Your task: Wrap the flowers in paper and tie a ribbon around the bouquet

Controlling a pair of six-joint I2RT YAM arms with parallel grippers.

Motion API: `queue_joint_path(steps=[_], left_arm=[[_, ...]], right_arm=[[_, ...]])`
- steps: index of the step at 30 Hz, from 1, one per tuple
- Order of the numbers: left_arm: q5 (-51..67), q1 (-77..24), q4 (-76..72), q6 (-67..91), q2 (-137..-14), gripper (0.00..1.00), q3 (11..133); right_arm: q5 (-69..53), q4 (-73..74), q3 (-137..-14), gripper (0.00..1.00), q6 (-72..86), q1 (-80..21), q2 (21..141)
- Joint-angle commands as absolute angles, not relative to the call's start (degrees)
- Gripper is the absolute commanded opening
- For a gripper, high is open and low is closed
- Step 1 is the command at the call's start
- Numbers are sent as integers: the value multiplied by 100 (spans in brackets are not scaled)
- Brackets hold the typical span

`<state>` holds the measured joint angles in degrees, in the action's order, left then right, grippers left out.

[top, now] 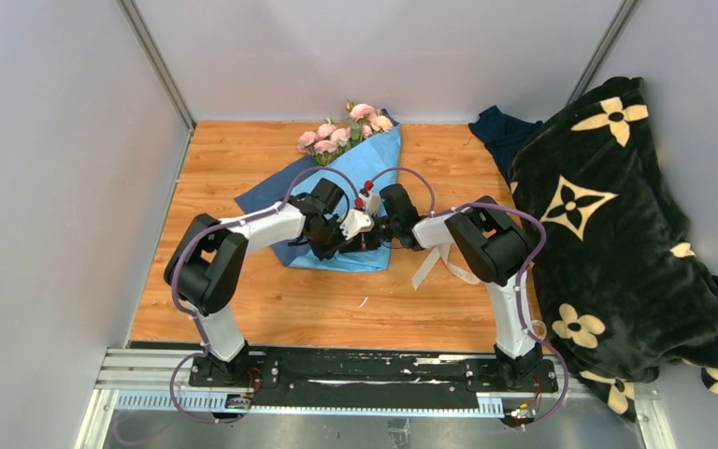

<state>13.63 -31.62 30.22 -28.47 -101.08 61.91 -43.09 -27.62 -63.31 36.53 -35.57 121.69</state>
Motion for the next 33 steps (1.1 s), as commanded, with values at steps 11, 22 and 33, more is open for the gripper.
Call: queue_joint_path(steps=[11, 22, 33], left_arm=[[1044, -3164, 4310, -5005, -9638, 0, 5064], [135, -2903, 4693, -5496, -9284, 0, 4466], [1685, 69, 4852, -3702, -8509, 27, 5850]], right_arm=[[-3549, -1338, -6112, 0, 3248, -3537, 12611], [-3441, -1017, -6241, 0, 3098, -3540, 12604], [-3338, -786, -6381, 0, 2972, -3551, 12610]])
